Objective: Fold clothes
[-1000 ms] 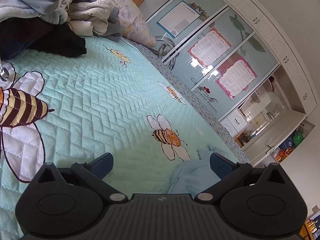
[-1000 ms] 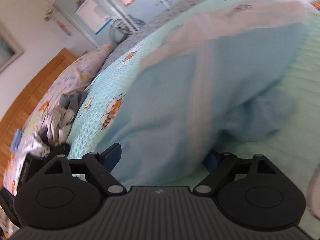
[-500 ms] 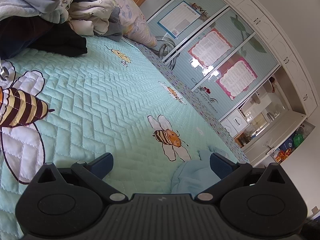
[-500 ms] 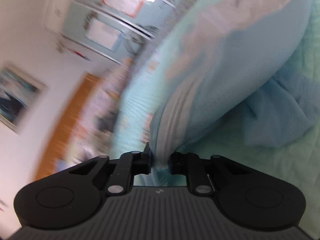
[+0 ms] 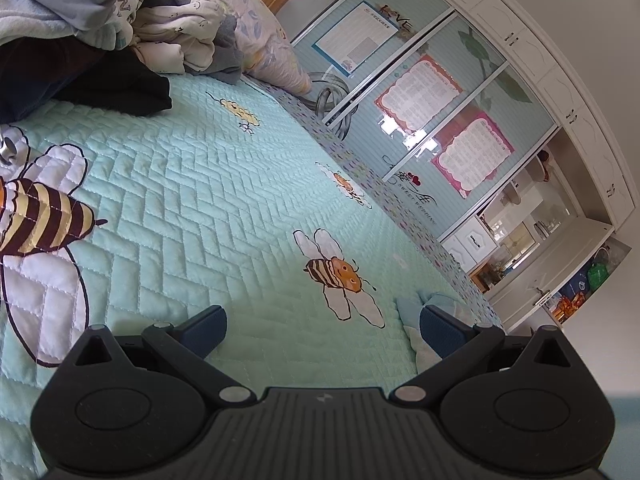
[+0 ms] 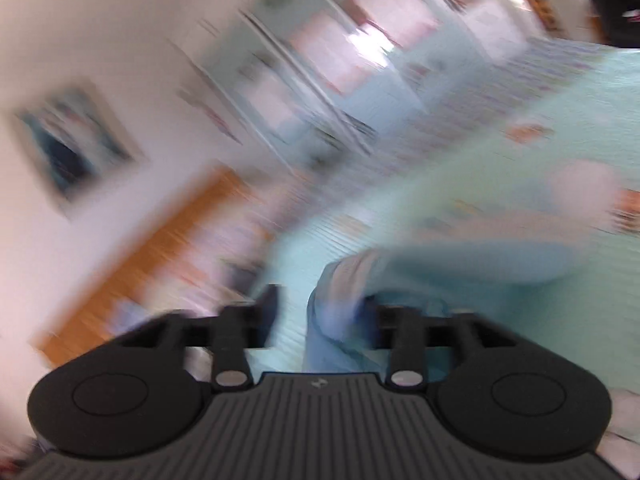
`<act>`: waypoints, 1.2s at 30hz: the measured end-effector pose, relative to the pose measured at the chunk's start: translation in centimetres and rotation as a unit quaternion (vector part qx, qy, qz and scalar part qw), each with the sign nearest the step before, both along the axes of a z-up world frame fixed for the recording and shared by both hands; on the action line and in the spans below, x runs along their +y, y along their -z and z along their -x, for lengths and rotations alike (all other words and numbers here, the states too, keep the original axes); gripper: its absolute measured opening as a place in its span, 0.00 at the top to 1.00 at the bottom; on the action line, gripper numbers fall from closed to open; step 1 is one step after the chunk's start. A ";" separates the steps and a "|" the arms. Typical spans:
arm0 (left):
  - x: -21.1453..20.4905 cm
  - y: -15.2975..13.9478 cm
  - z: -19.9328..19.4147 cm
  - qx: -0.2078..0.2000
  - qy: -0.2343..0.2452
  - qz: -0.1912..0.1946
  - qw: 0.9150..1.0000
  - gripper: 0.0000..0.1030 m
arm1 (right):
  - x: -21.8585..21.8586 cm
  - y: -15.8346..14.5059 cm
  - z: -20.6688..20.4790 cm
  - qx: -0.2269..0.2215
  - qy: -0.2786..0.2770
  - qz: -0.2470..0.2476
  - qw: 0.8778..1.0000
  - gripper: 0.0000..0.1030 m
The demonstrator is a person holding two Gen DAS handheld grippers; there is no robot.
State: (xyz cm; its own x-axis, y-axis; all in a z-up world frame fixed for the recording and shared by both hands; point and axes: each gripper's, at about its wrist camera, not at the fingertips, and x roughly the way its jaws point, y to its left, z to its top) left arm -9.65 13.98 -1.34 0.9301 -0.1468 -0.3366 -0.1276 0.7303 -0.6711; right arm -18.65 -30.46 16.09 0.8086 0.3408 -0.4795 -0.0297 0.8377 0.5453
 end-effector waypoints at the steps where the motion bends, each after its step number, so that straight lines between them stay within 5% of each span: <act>1: 0.0 0.0 0.0 0.000 0.000 0.000 1.000 0.01 | -0.2 1.1 0.0 0.046 0.029 0.041 0.998 0.25; 4: 0.0 0.0 -0.1 0.001 0.000 -0.002 1.000 0.01 | 0.3 4.3 0.3 0.122 0.090 0.171 0.974 0.25; 8: -0.2 0.0 -0.2 0.002 0.004 -0.007 1.000 0.01 | 1.9 5.8 0.9 0.091 0.118 0.207 0.967 0.25; 10: -0.3 0.0 -0.2 0.004 0.005 -0.009 1.000 0.01 | 3.8 5.9 0.9 0.048 0.074 0.198 0.976 0.23; 13: -0.4 0.0 -0.2 0.005 0.007 -0.013 1.000 0.01 | 8.8 6.8 -0.5 0.025 -0.040 0.234 0.971 0.19; 16: -0.4 0.1 -0.3 0.005 0.007 -0.014 1.000 0.01 | 14.4 9.0 -1.5 0.007 -0.137 0.317 0.939 0.19; 22: -0.4 0.1 -0.2 0.007 0.008 -0.014 1.000 0.01 | 21.6 12.7 -2.3 -0.045 -0.214 0.472 0.854 0.19; 28: -0.6 0.1 -0.1 0.009 0.009 -0.016 1.000 0.01 | 23.7 15.5 -4.6 -0.017 -0.223 0.515 0.828 0.19; 31: -0.6 0.1 -0.1 0.009 0.009 -0.018 1.000 0.01 | 24.2 15.9 -4.9 -0.039 -0.200 0.542 0.815 0.18; 36: -0.8 0.1 -0.1 0.010 0.009 -0.022 1.000 0.01 | 24.9 16.5 -4.4 -0.075 -0.183 0.609 0.768 0.18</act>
